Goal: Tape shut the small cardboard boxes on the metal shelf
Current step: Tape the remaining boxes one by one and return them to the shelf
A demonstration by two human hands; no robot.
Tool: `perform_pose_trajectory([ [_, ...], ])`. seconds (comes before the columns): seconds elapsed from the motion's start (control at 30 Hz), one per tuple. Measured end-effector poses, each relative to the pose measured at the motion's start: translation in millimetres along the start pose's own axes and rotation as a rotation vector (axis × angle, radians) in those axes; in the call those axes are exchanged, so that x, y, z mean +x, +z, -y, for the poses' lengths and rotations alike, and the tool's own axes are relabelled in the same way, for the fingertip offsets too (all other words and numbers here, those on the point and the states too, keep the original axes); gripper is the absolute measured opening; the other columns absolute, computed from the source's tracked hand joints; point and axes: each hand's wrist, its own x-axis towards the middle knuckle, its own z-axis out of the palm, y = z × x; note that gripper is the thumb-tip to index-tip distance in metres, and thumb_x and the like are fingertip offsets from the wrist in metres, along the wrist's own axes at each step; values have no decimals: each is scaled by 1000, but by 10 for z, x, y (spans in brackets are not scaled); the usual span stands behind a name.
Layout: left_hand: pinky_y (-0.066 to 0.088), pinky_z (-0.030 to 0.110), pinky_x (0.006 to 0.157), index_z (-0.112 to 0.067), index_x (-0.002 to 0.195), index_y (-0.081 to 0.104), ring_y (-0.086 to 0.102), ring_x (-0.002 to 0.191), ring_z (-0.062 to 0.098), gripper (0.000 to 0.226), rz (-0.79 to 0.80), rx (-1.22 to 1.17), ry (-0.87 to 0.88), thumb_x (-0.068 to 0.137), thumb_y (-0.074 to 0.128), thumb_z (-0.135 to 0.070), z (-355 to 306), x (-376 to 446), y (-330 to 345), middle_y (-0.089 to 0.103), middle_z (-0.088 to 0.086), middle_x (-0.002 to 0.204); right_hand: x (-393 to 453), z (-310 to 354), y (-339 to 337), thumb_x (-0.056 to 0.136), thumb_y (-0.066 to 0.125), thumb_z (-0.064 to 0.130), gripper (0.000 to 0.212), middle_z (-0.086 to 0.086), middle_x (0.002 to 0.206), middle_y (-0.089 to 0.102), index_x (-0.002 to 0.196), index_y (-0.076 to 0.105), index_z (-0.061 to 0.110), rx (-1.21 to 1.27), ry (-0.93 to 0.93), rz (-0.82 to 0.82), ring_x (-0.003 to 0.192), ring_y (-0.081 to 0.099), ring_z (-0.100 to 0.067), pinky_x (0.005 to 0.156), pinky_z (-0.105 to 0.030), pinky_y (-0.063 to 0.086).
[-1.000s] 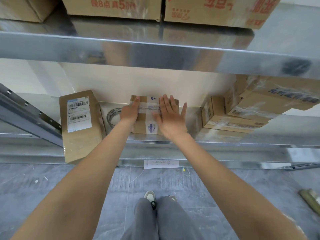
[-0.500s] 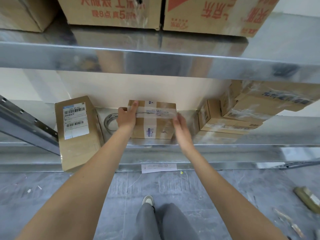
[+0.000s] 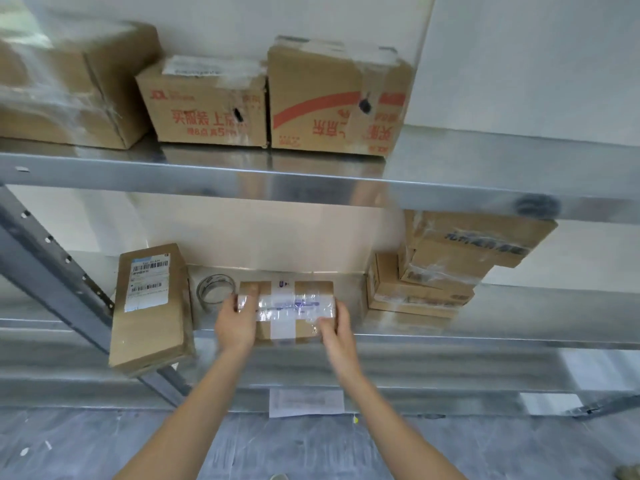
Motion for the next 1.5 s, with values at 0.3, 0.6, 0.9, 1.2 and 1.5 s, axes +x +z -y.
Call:
perform_pose_trajectory([
  [0.3, 38, 24, 66, -25, 93, 61, 58, 86, 8, 34, -110, -168, 225, 100, 38, -49, -471, -1259, -114, 63, -11, 89, -732, 236, -605, 94, 58, 20, 58, 56, 110, 33, 139, 29, 42, 64, -247, -61, 103, 41, 27, 84, 1, 33],
  [0.6, 44, 26, 68, -25, 85, 59, 57, 83, 10, 34, -100, -243, 488, 100, 29, -30, -1275, -2217, 81, 62, -10, 84, -1268, 828, -1416, 87, 50, 55, 55, 15, 132, 48, 138, 34, 40, 230, -539, -345, 121, 48, -6, 98, -39, 51],
  [0.9, 48, 29, 70, -35, 88, 59, 58, 83, 1, 38, -195, -411, 799, 95, 23, -44, -2064, -2788, 205, 64, -16, 88, -1397, 1711, -2124, 89, 48, 52, 47, 16, 113, 58, 129, 46, 28, 276, -809, -476, 97, 56, 10, 70, -1, 45],
  [1.2, 44, 32, 101, -22, 142, 46, 49, 117, 18, 44, 189, -291, 710, 98, 48, -21, -2804, -2511, 376, 46, 4, 136, -843, 2375, -2401, 97, 40, 24, 36, 11, 113, 55, 133, 38, 24, 136, -730, -394, 97, 54, 1, 63, -9, 42],
  [1.5, 48, 31, 83, -13, 117, 44, 55, 94, 20, 28, -21, -195, 601, 94, 61, -9, -2795, -2254, 602, 52, 2, 100, -435, 2399, -2435, 99, 51, 31, 63, -10, 150, 32, 149, 20, 10, -217, -553, -444, 137, 35, -28, 109, -41, 38],
])
